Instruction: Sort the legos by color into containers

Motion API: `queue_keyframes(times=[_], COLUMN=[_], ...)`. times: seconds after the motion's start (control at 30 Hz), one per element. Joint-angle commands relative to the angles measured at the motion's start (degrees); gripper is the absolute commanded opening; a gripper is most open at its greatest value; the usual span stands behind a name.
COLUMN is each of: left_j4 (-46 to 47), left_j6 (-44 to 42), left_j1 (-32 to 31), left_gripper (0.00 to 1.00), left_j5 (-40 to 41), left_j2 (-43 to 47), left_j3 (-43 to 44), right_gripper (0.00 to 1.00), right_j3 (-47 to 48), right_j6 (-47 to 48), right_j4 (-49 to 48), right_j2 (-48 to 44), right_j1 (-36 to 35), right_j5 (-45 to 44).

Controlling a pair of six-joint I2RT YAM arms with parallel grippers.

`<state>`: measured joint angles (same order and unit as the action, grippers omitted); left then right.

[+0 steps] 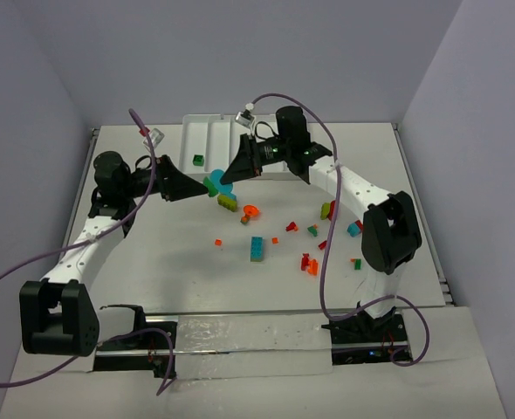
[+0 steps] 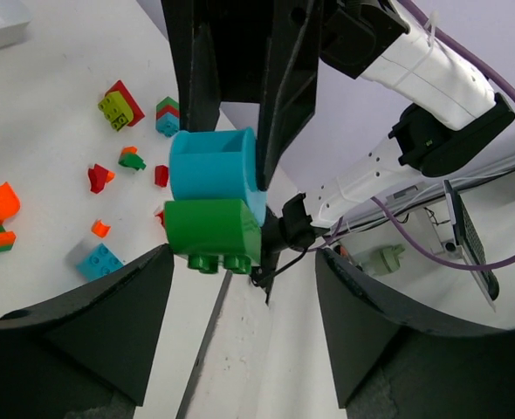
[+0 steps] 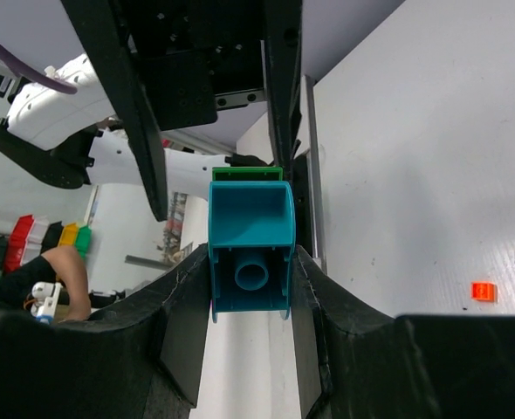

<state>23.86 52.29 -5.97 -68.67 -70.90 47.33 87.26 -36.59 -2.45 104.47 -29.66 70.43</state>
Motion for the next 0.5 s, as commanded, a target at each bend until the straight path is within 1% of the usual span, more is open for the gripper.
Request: queue_keyframes(times=[0.0,0.07,0.1,0.17,0.23,0.3,0.33,0.4,0.43,0.47], left_j4=[1.54,1.79,1.81,4.33,6.78,9.06,9.3,8.78,7.55,5.51], left_j6=[-0.43,-0.27,-0.02,1.91,3.84,5.56,5.81,5.67,4.93,3.66], left_j1=[-0.79,-0.88,-0.88,-1.06,-1.15,-1.15,-1.15,-1.04,-0.93,-0.73], left_gripper=[0.68,0.64,0.64,0.61,0.55,0.47,0.4,0.23,0.07,0.0], left_j5=[1.26,1.18,1.17,0.92,0.68,0.34,0.14,-0.36,-0.52,-0.57], left_j2=[-0.9,-0.99,-0.99,-1.08,-1.2,-1.47,-1.58,-1.8,-1.89,-1.97], left_j3=[2.51,2.59,2.43,1.76,1.19,0.8,0.78,0.96,1.17,1.53], right_gripper=[0.0,0.0,0.0,0.0,0.0,0.0,0.0,0.0,0.0,0.0], right_j3=[-0.34,-0.17,-0.17,-0.25,-0.32,-0.34,-0.25,0.03,0.12,0.22], right_j6=[-1.02,-1.36,-1.46,-1.97,-2.29,-2.39,-2.28,-1.97,-1.87,-1.66], right_j4=[-3.7,-4.03,-4.05,-4.9,-5.23,-5.42,-5.31,-4.72,-4.54,-4.29], right_j2=[-3.65,-3.4,-3.39,-3.22,-3.08,-2.83,-2.75,-2.58,-2.51,-2.5], right_j1=[-1.19,-1.18,-1.19,-1.27,-1.27,-1.27,-1.24,-0.95,-0.65,-0.2], right_j5=[2.35,2.6,2.69,2.96,3.03,3.01,2.93,2.68,2.55,2.28])
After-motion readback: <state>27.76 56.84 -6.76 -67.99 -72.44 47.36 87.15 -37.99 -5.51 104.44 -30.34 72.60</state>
